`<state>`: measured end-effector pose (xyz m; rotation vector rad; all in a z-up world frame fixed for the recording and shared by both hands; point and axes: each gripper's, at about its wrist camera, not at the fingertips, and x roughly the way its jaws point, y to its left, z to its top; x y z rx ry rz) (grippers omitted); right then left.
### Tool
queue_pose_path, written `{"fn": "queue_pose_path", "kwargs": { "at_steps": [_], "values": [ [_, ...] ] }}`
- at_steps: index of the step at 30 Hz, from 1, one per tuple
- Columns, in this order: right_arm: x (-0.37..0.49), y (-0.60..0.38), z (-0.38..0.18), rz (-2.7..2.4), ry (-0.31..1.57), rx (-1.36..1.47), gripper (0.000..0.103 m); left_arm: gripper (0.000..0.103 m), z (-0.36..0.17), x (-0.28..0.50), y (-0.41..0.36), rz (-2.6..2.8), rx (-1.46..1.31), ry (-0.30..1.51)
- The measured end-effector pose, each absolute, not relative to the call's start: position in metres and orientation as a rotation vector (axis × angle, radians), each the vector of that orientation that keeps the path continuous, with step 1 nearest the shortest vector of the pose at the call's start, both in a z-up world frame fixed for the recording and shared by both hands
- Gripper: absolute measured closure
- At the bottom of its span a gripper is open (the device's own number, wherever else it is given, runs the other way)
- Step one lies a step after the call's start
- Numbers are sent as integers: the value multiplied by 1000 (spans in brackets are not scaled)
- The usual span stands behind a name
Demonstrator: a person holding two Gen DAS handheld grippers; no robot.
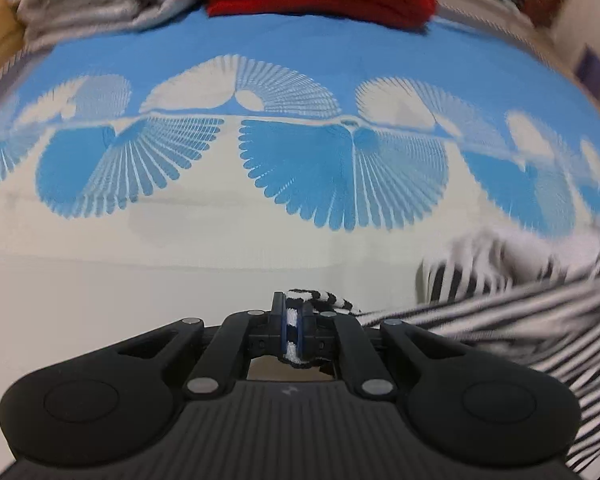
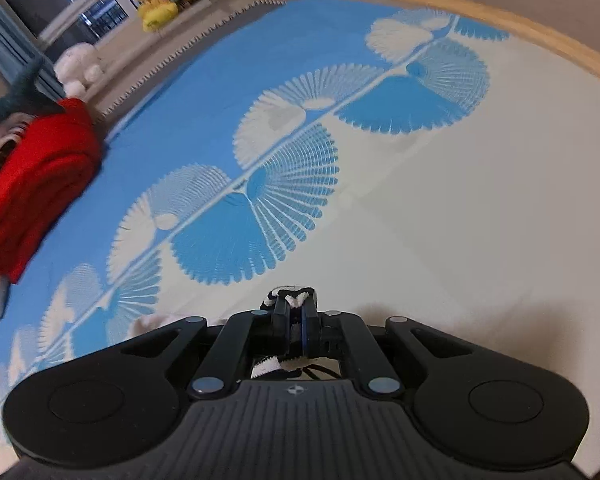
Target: Fold small clothes
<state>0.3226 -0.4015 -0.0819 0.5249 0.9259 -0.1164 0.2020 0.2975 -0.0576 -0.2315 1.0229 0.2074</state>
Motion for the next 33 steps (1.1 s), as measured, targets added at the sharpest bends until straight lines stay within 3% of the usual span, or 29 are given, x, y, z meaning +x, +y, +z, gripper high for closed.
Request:
{"fn": "queue_pose_path", "kwargs": {
  "at_steps": [2,4,6,10,11,14,17,21,25,28,30,31,33],
  "values": [
    [335,-403,-87,-136,911,559,99,96,-58,208,310,227,-348,993],
    [340,-404,-88,-128,855,615,98,85,-57,212,319,244,-447,961],
    [341,-402,-87,-127,834,628,91,63,-54,210,324,250,-503,936],
    [331,-403,-84,-111,809,615,89,46,-39,202,316,248,-418,888],
    [328,-403,-82,-114,798,592,86,44,-36,199,314,246,-401,870],
    [316,-407,-77,-136,759,567,62,35,-29,190,313,245,-420,826],
    [306,-423,-78,-149,736,667,57,24,-29,183,324,271,-549,821],
    [299,-444,-90,-216,753,810,55,25,-53,173,352,329,-848,893],
    [298,-451,-94,-223,754,868,55,25,-54,170,359,337,-913,882],
    [289,-469,-121,-220,763,1193,55,26,-59,170,361,343,-922,930],
    [294,-466,-119,-246,802,1079,56,27,-52,177,352,366,-768,961],
    [301,-457,-108,-236,799,923,56,27,-53,173,357,329,-859,918],
    [295,-454,-99,-166,664,974,56,34,-61,162,371,260,-1124,833]
  ]
}}
